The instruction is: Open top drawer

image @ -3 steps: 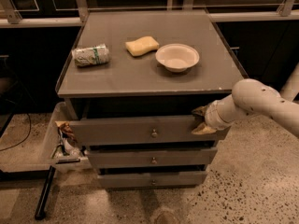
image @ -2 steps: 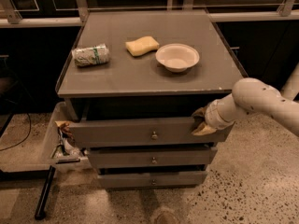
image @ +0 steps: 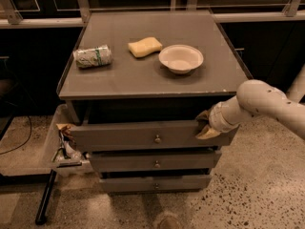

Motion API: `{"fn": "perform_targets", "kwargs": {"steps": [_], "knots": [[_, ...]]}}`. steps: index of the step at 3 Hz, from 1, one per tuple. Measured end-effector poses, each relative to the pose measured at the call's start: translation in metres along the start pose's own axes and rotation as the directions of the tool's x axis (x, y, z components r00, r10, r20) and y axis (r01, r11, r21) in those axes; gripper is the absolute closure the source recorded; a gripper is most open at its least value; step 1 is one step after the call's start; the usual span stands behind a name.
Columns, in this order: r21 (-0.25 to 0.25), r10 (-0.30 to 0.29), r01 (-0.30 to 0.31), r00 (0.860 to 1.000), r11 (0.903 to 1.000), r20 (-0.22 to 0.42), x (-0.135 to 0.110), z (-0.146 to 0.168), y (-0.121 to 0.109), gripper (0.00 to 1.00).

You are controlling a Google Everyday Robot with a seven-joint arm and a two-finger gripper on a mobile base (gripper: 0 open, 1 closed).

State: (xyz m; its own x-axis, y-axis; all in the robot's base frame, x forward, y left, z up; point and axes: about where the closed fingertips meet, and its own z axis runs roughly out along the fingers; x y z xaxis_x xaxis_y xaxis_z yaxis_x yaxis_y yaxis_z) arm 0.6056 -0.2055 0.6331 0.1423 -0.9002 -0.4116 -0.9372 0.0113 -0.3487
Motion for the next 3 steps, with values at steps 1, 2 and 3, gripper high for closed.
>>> {"fn": "perform_targets", "kwargs": {"steps": [1,2,3], "knots": [[0.0,0.0,0.0,1.0,1.0,0.0,-0.001,-0.002,-0.001,0.31],[-0.02,0.002,-0.001,0.999,0.9998,0.044,0.001,-0.013,0.032,0.33],[-0.026,0.012,-0.01,0.997,0.9996,0.076,0.004,-0.033,0.074,0.56]]}}
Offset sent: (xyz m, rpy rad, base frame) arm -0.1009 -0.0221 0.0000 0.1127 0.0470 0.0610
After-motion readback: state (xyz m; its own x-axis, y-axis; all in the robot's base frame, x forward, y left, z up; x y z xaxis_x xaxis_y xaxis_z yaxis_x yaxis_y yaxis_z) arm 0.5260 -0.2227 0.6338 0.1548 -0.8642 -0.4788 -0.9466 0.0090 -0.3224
